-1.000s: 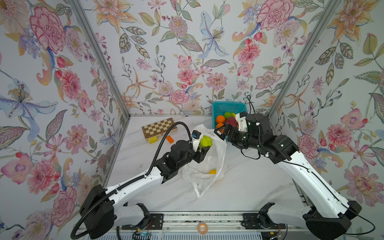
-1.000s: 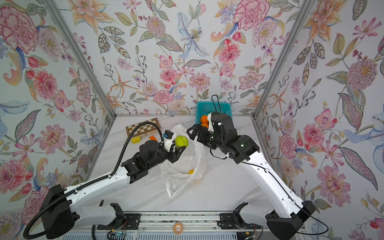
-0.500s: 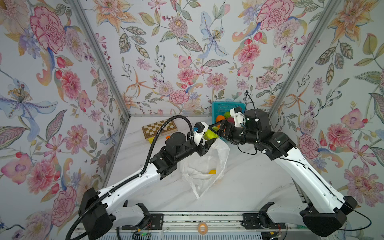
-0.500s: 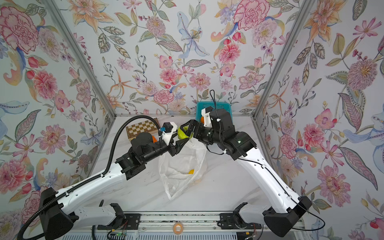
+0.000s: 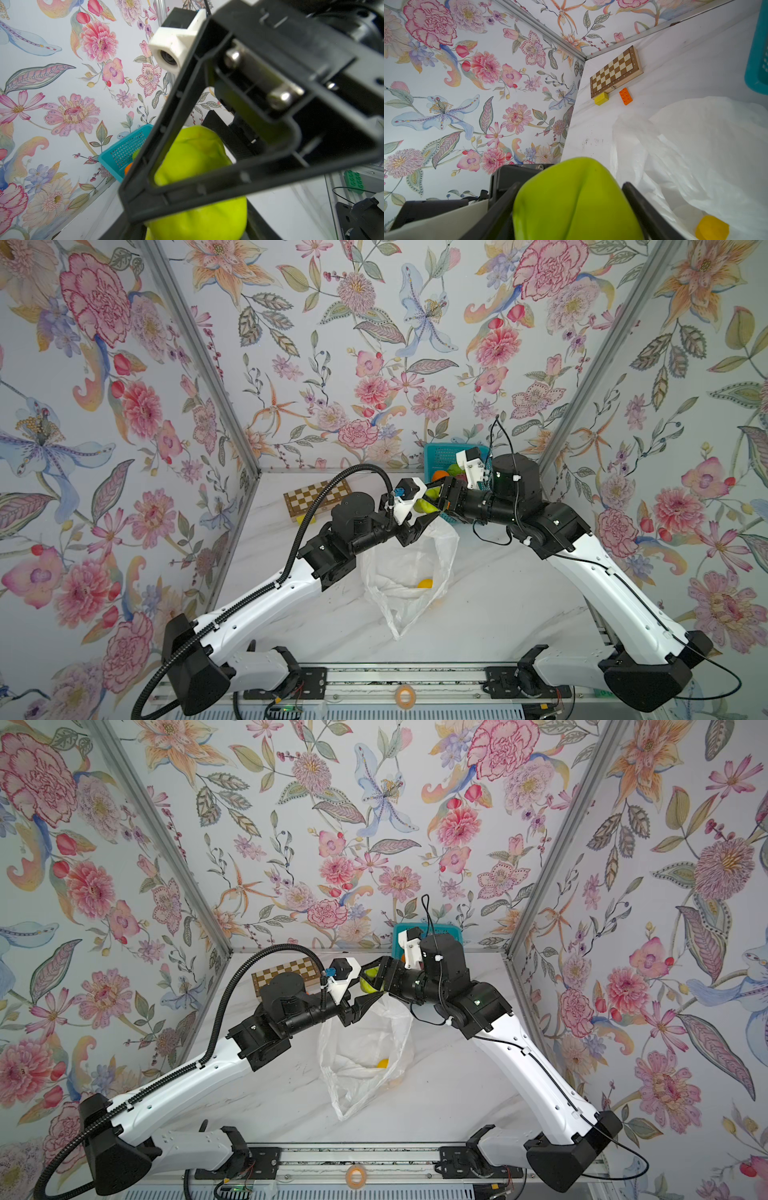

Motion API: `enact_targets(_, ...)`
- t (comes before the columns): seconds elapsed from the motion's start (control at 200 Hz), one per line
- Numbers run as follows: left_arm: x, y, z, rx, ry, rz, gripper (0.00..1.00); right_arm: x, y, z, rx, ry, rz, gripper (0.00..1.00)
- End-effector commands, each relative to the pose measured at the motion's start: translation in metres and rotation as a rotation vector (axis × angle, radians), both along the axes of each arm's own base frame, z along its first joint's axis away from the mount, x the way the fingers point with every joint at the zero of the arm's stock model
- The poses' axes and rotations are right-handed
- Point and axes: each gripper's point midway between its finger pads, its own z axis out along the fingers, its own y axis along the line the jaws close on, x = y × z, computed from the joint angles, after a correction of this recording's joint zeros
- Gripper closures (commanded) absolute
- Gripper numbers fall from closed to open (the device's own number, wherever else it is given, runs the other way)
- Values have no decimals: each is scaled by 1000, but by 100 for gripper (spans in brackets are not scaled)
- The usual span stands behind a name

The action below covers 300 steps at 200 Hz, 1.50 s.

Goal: Untie the knot of the plastic bag and take out the fruit
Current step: 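Grasp the green pear with the right gripper from the left gripper, then carry the green pear into the teal basket with the right gripper and release it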

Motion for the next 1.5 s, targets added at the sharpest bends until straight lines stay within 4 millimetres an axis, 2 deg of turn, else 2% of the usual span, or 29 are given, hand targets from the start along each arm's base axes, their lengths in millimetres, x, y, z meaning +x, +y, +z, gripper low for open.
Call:
enact_targets(0.0,2,1,17,-5,-51,-5,39,5,0,-1,-5,3,-9,32)
enact_targets(0.115,6,4,14,0,-49,29,34,7,-1,0,-8,-4,-20,40)
enact_targets(0.215,19,11,10,12,-33,112,26,13,-8,1,-22,-21,-67,43)
enact_targets(0.43,27,25,8,26,-20,203,1,36,-30,7,-29,-65,-173,47)
enact_targets(0.505,26,28,10,20,-23,209,1,44,-35,10,-25,-84,-199,48)
enact_targets(0.535,25,27,11,18,-25,204,1,55,-47,11,-24,-91,-240,48)
enact_targets(0.711,17,22,12,26,-32,147,1,90,-71,7,-11,-100,-320,48)
enact_targets(0.951,17,11,2,65,0,101,1,147,-92,-17,-27,-88,-383,49)
enact_targets(1.221,30,1,-4,128,-24,102,1,217,-105,-64,-114,-52,-399,49)
enact_targets(1.496,39,-9,-7,211,-15,84,1,286,-134,-109,-278,-57,-446,49)
